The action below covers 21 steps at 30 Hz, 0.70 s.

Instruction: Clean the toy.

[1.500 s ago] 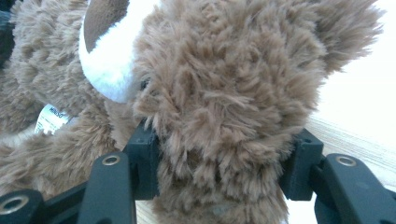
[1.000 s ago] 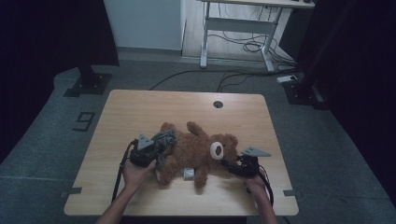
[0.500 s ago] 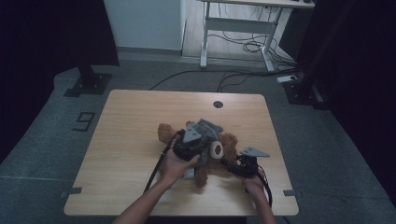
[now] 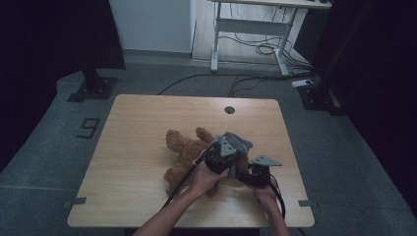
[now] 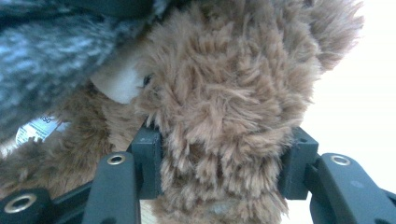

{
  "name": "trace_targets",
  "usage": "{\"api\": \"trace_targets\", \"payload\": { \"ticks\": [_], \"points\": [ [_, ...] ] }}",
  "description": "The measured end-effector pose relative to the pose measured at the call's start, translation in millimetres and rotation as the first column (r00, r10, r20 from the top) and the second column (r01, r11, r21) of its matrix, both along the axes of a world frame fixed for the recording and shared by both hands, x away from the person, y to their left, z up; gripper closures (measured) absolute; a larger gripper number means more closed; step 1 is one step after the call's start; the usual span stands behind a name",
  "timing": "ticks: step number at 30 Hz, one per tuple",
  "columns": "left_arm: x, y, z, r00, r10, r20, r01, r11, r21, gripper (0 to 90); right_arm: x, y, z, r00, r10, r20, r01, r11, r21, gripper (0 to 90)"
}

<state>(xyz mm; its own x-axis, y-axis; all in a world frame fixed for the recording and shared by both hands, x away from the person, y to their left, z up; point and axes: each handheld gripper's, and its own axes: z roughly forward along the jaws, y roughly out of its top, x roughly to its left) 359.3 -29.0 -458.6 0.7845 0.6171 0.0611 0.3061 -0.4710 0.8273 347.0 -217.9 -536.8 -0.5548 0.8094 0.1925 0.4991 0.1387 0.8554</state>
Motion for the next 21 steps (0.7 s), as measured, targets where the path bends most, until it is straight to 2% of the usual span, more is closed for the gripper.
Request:
{"api": "trace_targets", "payload": {
  "ticks": [5, 8, 11, 16, 21],
  "points": [
    [-4.3, 19.4, 0.9, 0.9989, 0.036, 0.029, -0.036, 0.9993, -0.011, 77.6, -0.6, -1.0, -0.6, 1.0000, 0.001, -0.004, -0.001, 1.000, 0.004, 45.9],
    [1.4, 39.0, -4.8, 0.9973, 0.073, 0.009, -0.074, 0.9973, 0.001, 77.7, 0.9, -3.9, -1.6, 0.9999, 0.005, -0.013, -0.005, 1.000, 0.026, 45.9],
    [6.1, 64.1, -12.0, 0.9948, 0.092, -0.043, -0.095, 0.9934, -0.065, 77.9, 0.7, -3.8, -1.6, 0.9999, 0.008, -0.010, -0.008, 1.000, 0.023, 45.8],
    [-3.2, 95.3, -13.4, 0.9935, 0.108, -0.034, -0.112, 0.9863, -0.121, 78.0, -0.2, -3.1, -1.7, 0.9999, 0.013, -0.008, -0.013, 1.000, 0.019, 45.7],
    [-9.1, 119.7, -11.6, 0.9900, 0.139, -0.023, -0.141, 0.9803, -0.138, 78.0, -0.2, -2.7, -2.0, 0.9999, 0.008, -0.007, -0.008, 1.000, 0.022, 45.6]
  ]
}}
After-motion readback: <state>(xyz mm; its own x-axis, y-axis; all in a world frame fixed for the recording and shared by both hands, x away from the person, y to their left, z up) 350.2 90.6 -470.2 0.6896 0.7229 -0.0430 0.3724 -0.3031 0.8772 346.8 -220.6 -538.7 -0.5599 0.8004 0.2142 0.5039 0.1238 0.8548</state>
